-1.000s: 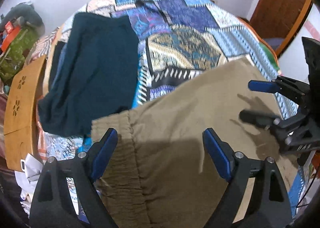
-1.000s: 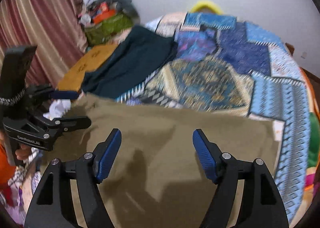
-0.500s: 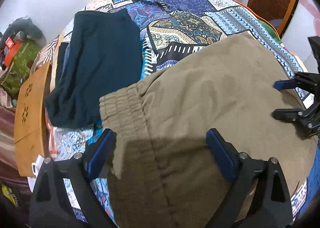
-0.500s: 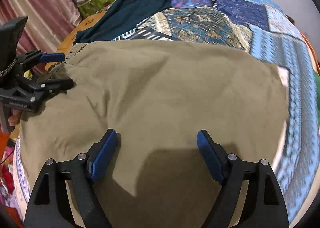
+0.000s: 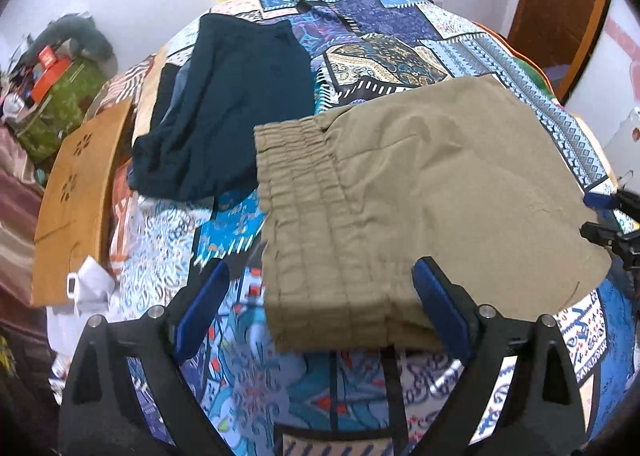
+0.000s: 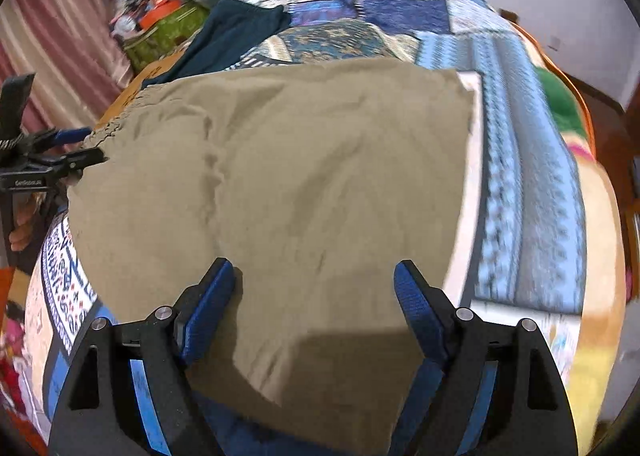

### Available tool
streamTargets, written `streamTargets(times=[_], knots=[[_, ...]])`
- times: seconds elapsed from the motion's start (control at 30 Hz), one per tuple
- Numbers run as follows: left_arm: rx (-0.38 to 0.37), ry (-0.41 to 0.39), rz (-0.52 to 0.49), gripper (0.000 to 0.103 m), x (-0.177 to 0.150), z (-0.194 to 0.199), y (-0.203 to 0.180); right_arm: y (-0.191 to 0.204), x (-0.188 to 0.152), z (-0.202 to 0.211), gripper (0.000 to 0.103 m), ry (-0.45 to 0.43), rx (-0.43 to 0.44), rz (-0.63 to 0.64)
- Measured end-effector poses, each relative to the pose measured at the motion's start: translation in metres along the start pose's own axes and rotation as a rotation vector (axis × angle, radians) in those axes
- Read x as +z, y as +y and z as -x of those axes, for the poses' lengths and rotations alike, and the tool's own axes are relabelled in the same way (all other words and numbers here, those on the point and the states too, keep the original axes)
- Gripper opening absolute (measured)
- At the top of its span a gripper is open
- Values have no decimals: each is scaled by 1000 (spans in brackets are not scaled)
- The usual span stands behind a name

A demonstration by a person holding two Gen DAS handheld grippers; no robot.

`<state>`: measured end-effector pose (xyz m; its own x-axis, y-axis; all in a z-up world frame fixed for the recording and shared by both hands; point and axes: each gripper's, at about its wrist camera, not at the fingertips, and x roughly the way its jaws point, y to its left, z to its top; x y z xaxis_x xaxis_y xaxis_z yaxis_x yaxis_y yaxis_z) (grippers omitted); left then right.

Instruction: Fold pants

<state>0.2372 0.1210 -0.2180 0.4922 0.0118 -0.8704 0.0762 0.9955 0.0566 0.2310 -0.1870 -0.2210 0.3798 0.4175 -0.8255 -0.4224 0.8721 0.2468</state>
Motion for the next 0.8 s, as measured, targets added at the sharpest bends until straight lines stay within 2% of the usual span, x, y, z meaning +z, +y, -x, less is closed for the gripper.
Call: streamTargets(times=[0.17,0.3,0.4,0.5,0.63,0.8], knots=[[-13,-4,62,94,-15,12,5,-3,-9,8,80,-35,-22,-42],[10,-3,101,94,-24,25,8,1,-10,13,80,-50,-56,-31],[-20,-28,152,94,-29,40,11,7,-5,21,80,-71,-63,-5],[-36,-52,198,94,-31,52,14,16,4,35,80,-131,-52,9],[-105,-44,256,94,-34,55,12,40,23,46,80,-207,-23,59],[-192,-1,282,94,-41,42,0,64,33,30,81,-215,4,113]])
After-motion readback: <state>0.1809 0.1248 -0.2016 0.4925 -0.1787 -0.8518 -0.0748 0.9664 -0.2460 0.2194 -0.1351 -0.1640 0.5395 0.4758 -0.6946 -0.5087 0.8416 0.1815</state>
